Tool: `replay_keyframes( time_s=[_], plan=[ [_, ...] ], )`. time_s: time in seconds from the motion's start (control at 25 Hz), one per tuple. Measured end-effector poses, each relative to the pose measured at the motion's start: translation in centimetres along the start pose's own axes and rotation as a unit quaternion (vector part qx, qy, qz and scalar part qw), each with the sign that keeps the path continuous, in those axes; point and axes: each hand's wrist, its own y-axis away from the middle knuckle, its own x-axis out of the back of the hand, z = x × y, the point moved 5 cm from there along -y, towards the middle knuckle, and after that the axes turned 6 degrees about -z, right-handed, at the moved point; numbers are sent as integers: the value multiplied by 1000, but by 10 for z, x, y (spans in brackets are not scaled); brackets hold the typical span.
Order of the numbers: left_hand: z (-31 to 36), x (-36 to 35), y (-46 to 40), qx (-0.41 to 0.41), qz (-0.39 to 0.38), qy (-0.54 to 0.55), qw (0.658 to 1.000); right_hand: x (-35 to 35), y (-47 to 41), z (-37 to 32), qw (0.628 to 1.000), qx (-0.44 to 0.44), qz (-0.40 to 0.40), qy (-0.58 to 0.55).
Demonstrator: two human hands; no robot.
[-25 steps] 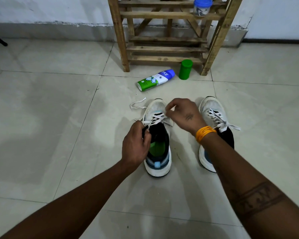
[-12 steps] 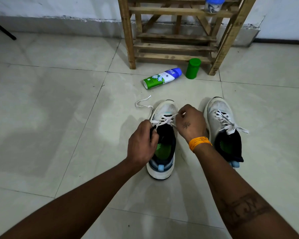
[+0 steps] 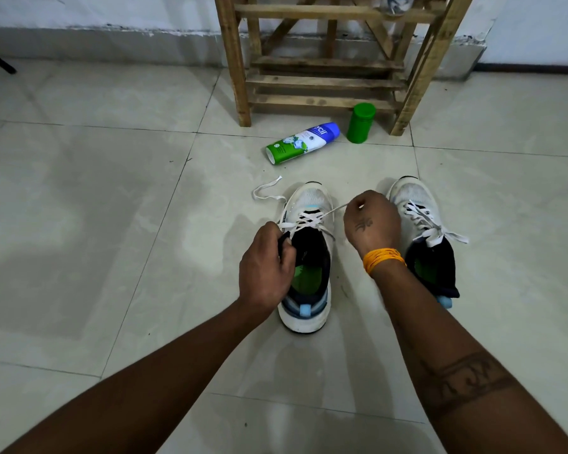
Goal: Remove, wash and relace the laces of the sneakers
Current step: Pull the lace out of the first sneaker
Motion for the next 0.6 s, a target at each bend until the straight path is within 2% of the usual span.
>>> replay_keyframes(
  time_s=[0.08, 0.16, 0.24, 0.32, 0.4, 0.44, 0.48, 0.52, 0.6],
  plan=[
    [0, -1, 2, -7, -8, -4, 1000, -3, 4, -2, 998, 33, -58, -4],
    [1, -1, 1, -19, -9, -5, 1000, -8, 17, -21, 985, 118, -127, -10],
    [2, -2, 1, -26, -5, -9, 1000, -20, 32, -40, 961, 191, -192, 65],
    [0, -2, 2, -28, 1, -11, 1000, -30, 37, -49, 944, 219, -188, 157],
    [1, -3, 3, -27, 0, -6, 1000, -30, 35, -44, 971, 158, -144, 111],
    [4, -3, 3, -31, -2, -6, 1000, -29, 36, -37, 988, 84, -125, 23],
    [7, -5, 3, -36, -5, -10, 999, -30, 39, -29, 990, 1, -112, -83],
    [9, -7, 2, -42, -6, -14, 999, -34, 45, -23, 977, -69, -95, -177],
    [12, -9, 3, -53, -5, -22, 998, -41, 56, -18, 956, -114, -63, -261]
  ],
)
